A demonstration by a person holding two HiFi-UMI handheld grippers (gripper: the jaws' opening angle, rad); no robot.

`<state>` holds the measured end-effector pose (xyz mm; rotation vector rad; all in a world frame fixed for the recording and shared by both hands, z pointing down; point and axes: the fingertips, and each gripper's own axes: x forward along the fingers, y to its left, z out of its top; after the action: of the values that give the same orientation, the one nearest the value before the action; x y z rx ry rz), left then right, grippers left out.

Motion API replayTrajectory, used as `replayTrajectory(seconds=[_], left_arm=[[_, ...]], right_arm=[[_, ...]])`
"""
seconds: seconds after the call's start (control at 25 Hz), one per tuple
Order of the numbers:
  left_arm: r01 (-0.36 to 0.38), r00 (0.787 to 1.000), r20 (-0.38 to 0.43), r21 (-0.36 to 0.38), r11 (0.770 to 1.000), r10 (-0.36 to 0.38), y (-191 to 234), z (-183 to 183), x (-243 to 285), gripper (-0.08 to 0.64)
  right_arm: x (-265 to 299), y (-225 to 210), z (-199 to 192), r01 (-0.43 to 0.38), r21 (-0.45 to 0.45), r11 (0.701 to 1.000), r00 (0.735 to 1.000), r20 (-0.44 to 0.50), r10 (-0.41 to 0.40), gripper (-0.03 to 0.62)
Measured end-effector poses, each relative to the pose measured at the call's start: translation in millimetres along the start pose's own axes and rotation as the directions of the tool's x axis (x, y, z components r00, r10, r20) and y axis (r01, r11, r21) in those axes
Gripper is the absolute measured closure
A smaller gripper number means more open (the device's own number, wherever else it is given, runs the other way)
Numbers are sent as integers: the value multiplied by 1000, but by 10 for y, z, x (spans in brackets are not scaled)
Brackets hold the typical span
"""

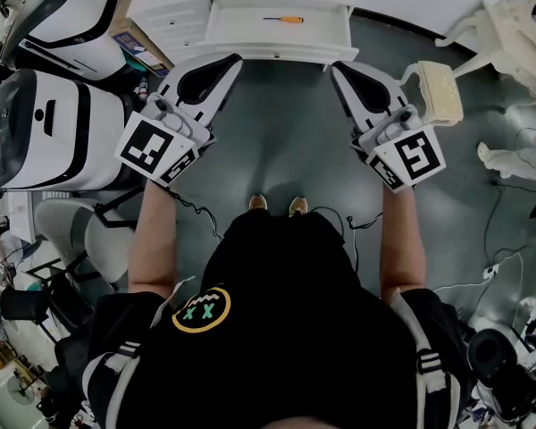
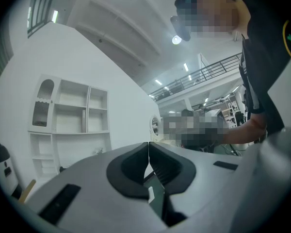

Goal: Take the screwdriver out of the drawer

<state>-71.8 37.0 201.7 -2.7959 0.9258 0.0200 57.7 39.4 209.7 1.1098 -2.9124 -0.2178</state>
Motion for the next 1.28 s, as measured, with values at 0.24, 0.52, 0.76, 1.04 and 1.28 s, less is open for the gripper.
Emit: replayTrajectory(seconds=[0.24,0.52,0.76,1.04,1.28], left_arm=[[0,1000,3,1,1000,0,-2,27,-32,540],[-1,1000,0,2,1000,1,-10,35,-31,540],[0,1000,-1,1,1000,0,-15,21,-80,540],[1,1000,3,-1,1000,-1,-20,43,-86,540],[1,1000,2,-3,1000,-1,-46,43,-81,540]], right_arm=[[13,34,59,2,4,1000,1000,12,-2,566],[8,23,52,-5,17,1000,1000,15,5,540],[30,137,34,-50,39,998,999,16,49,371],[27,121,38,-42,45,998,999,11,41,368],[-2,108,57,-42,51,998,999,20,41,370]])
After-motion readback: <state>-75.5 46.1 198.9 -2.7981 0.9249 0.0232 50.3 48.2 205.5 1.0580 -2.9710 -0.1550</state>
